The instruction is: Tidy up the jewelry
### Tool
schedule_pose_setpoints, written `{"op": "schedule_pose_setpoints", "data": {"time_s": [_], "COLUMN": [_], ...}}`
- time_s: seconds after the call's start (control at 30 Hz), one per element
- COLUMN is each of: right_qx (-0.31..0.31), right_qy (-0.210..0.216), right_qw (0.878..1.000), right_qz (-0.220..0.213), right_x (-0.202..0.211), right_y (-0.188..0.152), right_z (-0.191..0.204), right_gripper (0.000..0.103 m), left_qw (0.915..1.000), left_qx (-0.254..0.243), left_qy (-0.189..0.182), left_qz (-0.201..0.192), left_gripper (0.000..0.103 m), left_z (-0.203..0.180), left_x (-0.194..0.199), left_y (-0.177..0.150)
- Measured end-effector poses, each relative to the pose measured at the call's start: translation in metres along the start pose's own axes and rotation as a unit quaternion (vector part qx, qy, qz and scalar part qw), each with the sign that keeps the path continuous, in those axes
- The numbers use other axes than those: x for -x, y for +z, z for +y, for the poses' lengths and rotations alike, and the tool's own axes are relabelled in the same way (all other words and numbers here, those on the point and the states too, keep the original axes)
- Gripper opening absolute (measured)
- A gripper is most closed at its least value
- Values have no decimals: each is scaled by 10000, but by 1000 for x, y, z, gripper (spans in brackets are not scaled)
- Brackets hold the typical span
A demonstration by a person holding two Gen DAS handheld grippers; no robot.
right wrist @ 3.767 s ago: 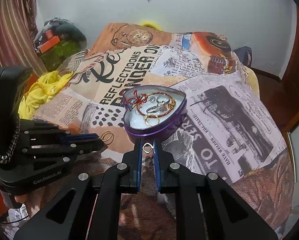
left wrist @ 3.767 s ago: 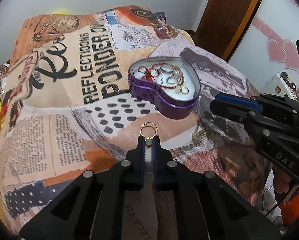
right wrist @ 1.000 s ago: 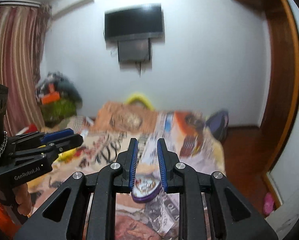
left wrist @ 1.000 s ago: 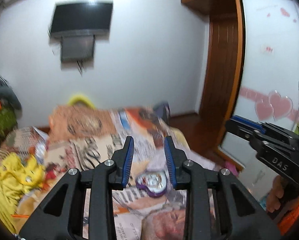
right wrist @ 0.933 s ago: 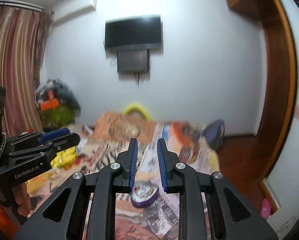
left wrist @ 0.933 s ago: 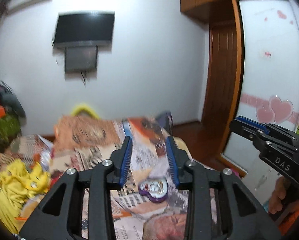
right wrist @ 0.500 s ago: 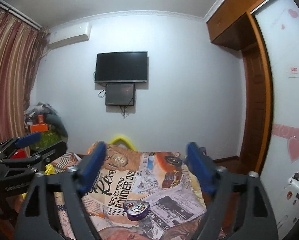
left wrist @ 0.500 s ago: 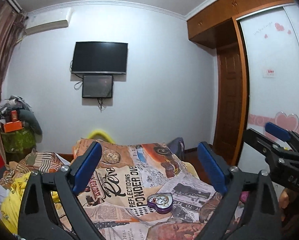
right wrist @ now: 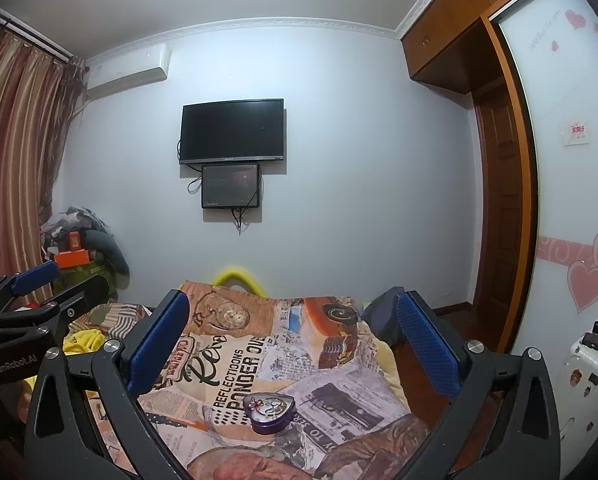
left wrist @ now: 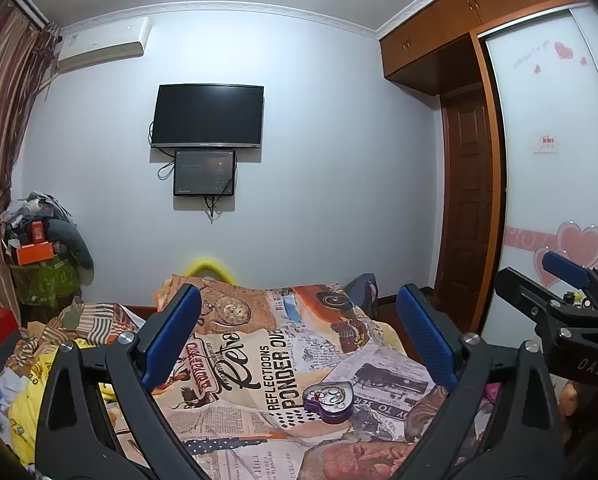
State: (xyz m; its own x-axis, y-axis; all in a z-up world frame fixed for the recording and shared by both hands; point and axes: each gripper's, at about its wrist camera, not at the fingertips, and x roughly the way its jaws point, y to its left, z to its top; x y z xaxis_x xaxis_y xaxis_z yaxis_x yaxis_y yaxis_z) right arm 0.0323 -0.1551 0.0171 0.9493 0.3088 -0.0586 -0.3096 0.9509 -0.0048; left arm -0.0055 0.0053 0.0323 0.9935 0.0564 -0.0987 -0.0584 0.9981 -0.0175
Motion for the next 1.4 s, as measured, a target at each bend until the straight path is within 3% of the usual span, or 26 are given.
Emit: {"op": "schedule_pose_setpoints", "data": {"time_s": [1.4], "right_qx": [-42], "right_qy": [0], "right_qw": [9999], "right_qz": [157], "right_x": [2], "right_y": [-1], "right_z": [-9], "right_gripper": [103], "left_qw": [9996], "left_qx": [-31], "left_qy": [-208], "left_qz": [214], "left_gripper": [101], "left_z": [-6], "left_x": [-12], "left_y": [-5]}}
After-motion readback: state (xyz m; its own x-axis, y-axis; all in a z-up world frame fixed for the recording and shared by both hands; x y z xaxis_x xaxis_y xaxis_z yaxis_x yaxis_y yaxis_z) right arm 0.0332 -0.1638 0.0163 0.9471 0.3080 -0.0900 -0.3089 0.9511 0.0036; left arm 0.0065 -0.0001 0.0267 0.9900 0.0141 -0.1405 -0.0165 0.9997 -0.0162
